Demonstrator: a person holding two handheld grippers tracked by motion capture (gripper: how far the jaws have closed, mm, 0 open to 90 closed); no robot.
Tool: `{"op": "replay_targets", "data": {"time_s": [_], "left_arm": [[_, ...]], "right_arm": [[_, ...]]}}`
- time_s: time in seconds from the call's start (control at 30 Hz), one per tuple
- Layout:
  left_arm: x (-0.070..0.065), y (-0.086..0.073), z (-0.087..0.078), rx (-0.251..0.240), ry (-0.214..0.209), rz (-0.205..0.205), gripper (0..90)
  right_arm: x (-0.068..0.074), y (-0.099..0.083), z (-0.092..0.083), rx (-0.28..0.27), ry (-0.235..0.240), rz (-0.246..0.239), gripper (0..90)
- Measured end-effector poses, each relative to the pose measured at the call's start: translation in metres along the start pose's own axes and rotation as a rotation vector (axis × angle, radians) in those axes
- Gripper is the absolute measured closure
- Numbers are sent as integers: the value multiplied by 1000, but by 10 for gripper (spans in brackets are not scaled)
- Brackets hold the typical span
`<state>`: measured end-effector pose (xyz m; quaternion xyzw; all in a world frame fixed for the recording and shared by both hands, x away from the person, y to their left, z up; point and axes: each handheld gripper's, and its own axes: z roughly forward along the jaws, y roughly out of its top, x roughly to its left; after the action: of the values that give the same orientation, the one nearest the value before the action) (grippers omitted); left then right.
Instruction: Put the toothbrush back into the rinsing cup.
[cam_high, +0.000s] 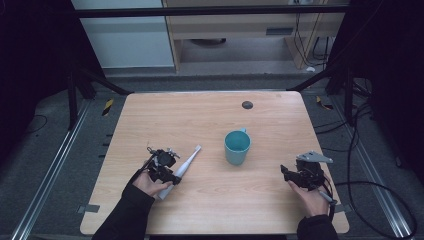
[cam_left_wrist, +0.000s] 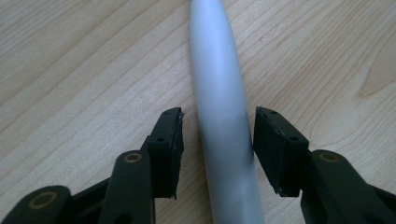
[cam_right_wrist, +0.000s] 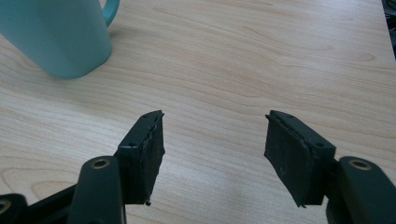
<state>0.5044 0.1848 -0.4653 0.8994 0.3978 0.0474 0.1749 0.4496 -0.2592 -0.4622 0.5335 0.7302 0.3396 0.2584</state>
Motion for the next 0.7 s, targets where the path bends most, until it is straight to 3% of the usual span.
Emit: {"op": "replay_targets", "data": {"time_s": [0.37, 0.7], "left_arm": [[-3, 3, 3, 21, 5, -22, 643], [-6, 5, 3, 34, 29, -5, 656]], "right_arm": [[2, 1, 0, 3, 1, -1, 374], [2, 1, 0, 1, -1, -7, 375]]}}
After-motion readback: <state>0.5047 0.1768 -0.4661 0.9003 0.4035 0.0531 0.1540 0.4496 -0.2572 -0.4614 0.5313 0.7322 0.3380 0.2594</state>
